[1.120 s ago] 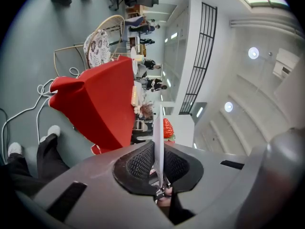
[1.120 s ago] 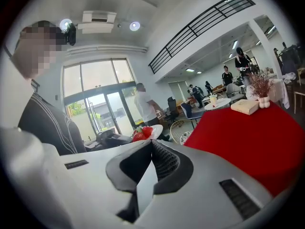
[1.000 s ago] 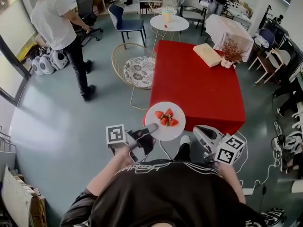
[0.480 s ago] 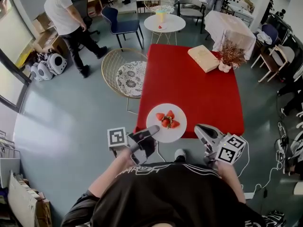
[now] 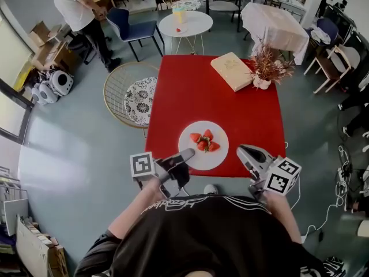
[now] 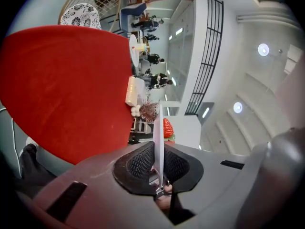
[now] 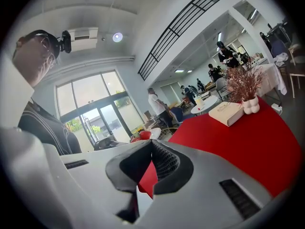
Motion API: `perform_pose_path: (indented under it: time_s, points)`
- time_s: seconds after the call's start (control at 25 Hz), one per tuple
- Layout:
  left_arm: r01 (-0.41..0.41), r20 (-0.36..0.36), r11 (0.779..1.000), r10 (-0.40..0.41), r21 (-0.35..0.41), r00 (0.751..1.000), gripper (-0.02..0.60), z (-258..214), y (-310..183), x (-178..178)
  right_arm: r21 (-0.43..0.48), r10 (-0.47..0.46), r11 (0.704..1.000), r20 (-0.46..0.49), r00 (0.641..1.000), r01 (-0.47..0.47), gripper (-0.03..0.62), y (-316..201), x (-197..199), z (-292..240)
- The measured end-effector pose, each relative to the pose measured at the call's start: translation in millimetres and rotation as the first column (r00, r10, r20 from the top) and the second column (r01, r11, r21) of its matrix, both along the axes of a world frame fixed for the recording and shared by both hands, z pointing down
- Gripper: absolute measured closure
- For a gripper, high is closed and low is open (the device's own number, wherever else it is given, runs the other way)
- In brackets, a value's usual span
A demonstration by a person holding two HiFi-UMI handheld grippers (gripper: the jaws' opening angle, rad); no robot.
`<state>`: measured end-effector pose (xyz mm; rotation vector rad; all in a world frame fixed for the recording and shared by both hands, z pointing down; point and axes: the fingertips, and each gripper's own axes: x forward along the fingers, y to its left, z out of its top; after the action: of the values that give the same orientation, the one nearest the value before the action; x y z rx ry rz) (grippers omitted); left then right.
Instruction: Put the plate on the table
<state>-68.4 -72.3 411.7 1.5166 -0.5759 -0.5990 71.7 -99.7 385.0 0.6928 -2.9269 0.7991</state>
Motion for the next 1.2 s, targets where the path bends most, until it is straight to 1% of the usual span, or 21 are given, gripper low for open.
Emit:
perform_pose_path:
  time_s: [0.32,0.48,0.84,1.2]
  points:
    - [0.032,0.004,0.999,-0.032,0.008,0.999,0.557,-2,-43,34,0.011,-0.011,1.000,0.012,1.000,0.011,0.586,-47,39,-3]
    - [0.038,0.003,0.999,-0.038,0.007,0.999,0.557,-3,-52,44,0.014,-0.008,1.000,0.017,1.000,0.008,0.586,-60,47,-3]
    - [0.037,0.005,0.999,-0.037,0.013,0.999,0.557,1,-70,44,-0.007,0.012,1.000,0.021,1.000,-0.012,0.586,-78,45,9]
    - [0.033,0.000,0.999,-0.033,0.024,0.999,0.558,1,-102,39,-0.018,0.048,0.999,0.023,0.999,-0.048,0.587,-105,47,11]
